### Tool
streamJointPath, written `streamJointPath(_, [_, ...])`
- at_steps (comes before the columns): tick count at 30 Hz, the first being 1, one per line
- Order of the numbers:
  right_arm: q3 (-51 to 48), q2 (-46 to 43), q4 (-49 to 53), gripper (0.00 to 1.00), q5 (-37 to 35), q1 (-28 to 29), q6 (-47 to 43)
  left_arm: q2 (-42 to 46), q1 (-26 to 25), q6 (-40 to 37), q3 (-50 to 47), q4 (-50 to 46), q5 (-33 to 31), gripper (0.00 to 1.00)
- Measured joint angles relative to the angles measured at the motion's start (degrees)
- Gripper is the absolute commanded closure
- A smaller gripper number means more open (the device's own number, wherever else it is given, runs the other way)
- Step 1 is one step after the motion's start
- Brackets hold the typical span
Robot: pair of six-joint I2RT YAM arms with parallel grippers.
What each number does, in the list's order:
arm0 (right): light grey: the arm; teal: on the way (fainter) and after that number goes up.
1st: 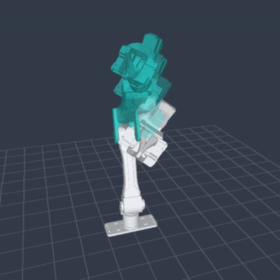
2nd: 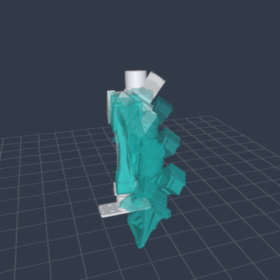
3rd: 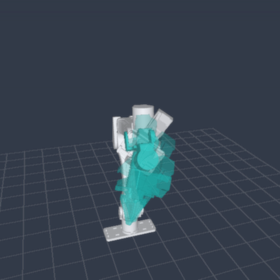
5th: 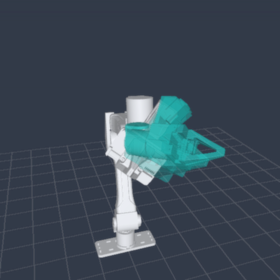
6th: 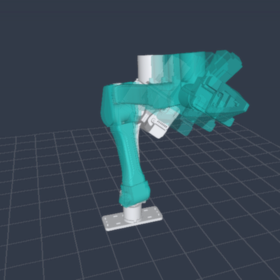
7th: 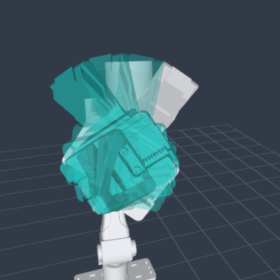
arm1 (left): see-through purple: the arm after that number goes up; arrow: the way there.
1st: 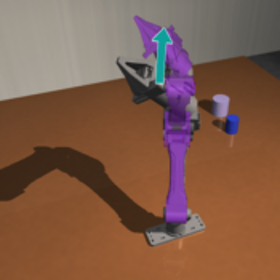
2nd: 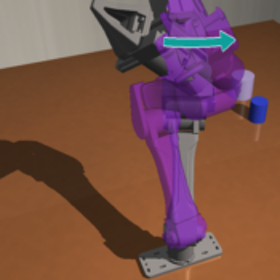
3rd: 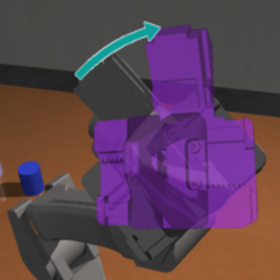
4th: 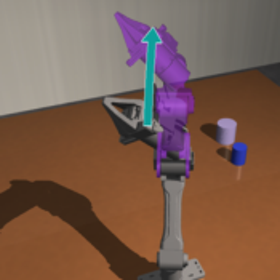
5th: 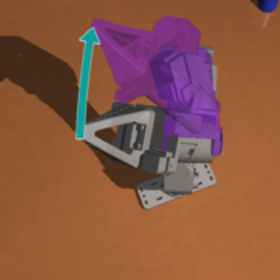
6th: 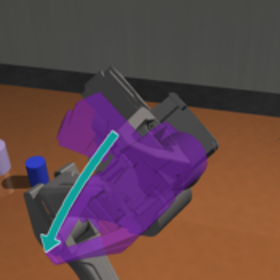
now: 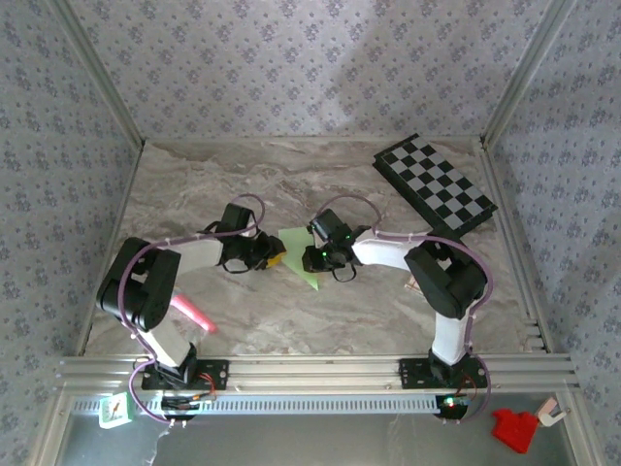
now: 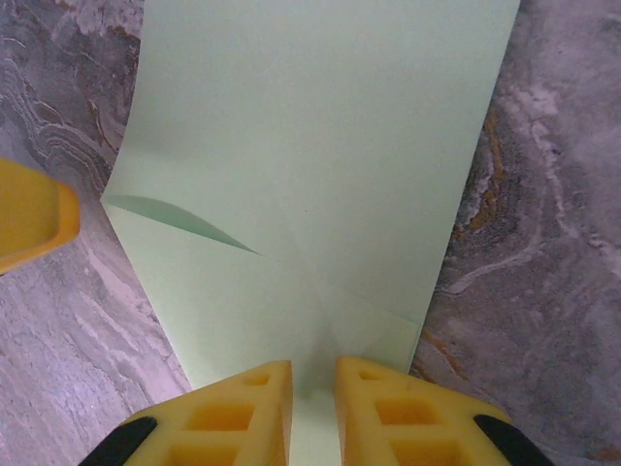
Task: Fold a paper plane with a square sheet of paper (pick it up from the middle)
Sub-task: Third fold the triangle at the center of the table, then fourth fold the wing at the center of the table.
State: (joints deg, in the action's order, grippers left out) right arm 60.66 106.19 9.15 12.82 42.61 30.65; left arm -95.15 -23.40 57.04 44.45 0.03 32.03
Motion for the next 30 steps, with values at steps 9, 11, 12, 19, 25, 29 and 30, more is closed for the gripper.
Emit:
streamJointPath(9, [0.0,0.0,-0.1,0.79,0.0,0.0,0.0,-2.2,0.0,0.5,0.0,0.0,0.1,0.67])
streamJointPath(11, [0.0,0.0,-0.1,0.79,0.0,0.0,0.0,-2.5,0.0,0.5,0.0,0.0,0.2,0.67])
streamJointPath(12, [0.0,0.0,-0.1,0.79,0.0,0.0,0.0,-2.5,0.0,0.6,0.0,0.0,0.2,0.68])
streamJointPath(19, [0.0,0.1,-0.1,0.79,0.0,0.0,0.0,-2.9,0.0,0.8,0.0,1.2,2.1,0.71])
streamJointPath(25, [0.0,0.1,-0.2,0.79,0.0,0.0,0.0,-3.5,0.0,0.9,0.0,3.3,4.0,0.71])
streamJointPath(29, [0.0,0.1,-0.2,0.79,0.0,0.0,0.0,-3.5,0.0,0.4,0.0,4.0,5.1,0.72])
streamJointPath(30, [0.0,0.1,-0.2,0.79,0.0,0.0,0.0,-3.5,0.0,0.0,0.0,4.2,5.3,0.72])
